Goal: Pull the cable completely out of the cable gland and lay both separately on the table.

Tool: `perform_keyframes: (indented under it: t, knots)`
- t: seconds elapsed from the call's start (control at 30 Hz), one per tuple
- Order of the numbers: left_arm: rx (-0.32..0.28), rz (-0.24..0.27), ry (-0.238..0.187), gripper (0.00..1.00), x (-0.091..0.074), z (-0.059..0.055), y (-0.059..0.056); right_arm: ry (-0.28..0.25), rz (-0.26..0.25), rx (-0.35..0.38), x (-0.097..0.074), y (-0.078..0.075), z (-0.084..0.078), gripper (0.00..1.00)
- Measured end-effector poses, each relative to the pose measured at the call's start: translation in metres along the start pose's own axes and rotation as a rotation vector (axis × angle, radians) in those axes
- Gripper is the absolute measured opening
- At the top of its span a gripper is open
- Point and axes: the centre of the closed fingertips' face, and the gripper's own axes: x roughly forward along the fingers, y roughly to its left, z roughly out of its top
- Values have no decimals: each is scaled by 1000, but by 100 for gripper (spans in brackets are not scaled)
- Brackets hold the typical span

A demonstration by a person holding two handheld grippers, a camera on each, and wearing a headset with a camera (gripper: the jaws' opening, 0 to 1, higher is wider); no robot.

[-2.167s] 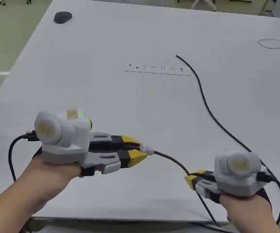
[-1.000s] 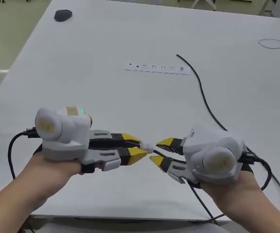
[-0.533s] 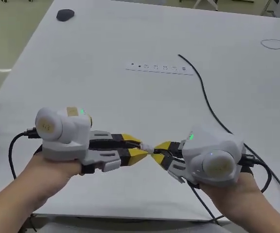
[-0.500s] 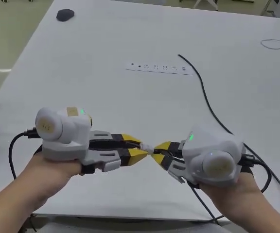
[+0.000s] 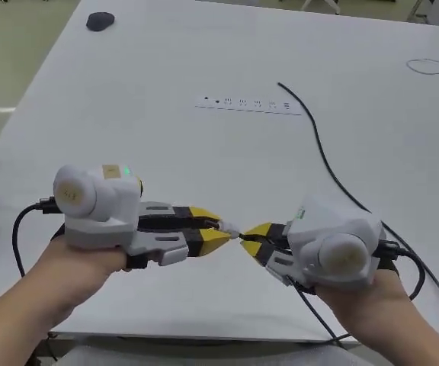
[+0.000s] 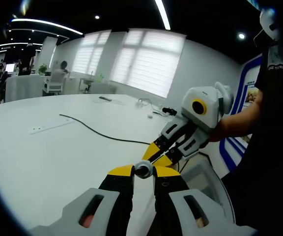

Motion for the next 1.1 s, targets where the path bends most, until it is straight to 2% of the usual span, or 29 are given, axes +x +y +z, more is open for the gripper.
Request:
perform_keyframes:
  t: [0.17,0.5,0.77,0.93,1.0,1.1]
  knots:
    - [0,0,-4,15,0,1,-1,48,-21,26,-1,-7,-17,0]
    - [-2,-4,-3,15,2,1,-2,85,-33,76,-6,-10,-41,0]
    - [-10,-6,-5,15,4,-3,-1,115,-52,144,-15,-16,-61,0]
    - [-6,-11,-5,15,6,-6,-3,123,-65,153,-22,-22,-65,0]
    - [-7,-12,-12,15,7,-7,-3,118,-68,199,-22,-24,-65,0]
    - [-1,-6,-10,15,8,-10,-2,116,-75,213,-24,-29,-66,0]
